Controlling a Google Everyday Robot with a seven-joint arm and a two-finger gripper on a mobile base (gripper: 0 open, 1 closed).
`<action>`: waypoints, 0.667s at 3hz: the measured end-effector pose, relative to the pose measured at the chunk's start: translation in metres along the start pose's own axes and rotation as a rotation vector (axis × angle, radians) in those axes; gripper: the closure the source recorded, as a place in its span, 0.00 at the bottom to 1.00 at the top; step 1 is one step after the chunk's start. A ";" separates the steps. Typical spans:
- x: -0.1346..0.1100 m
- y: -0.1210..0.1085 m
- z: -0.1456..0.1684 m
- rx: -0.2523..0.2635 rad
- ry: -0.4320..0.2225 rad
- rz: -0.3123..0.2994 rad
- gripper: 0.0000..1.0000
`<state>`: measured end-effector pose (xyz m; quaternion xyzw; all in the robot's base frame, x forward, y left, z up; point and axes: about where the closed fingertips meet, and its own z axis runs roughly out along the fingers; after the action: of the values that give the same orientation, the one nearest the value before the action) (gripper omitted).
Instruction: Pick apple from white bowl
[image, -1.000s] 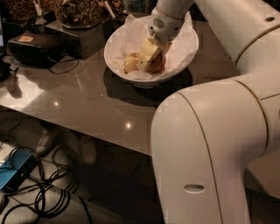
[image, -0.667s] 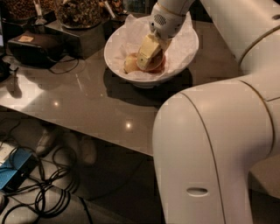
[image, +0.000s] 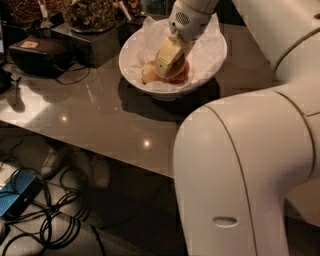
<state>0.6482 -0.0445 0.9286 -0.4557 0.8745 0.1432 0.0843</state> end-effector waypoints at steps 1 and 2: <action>-0.006 0.017 -0.019 -0.020 -0.053 -0.072 1.00; -0.010 0.027 -0.030 -0.022 -0.075 -0.107 1.00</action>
Offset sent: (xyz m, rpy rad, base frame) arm -0.0773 -0.0109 0.0549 0.0161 0.1039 0.1993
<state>0.6313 -0.0321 0.9645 -0.4970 0.8435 0.1650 0.1198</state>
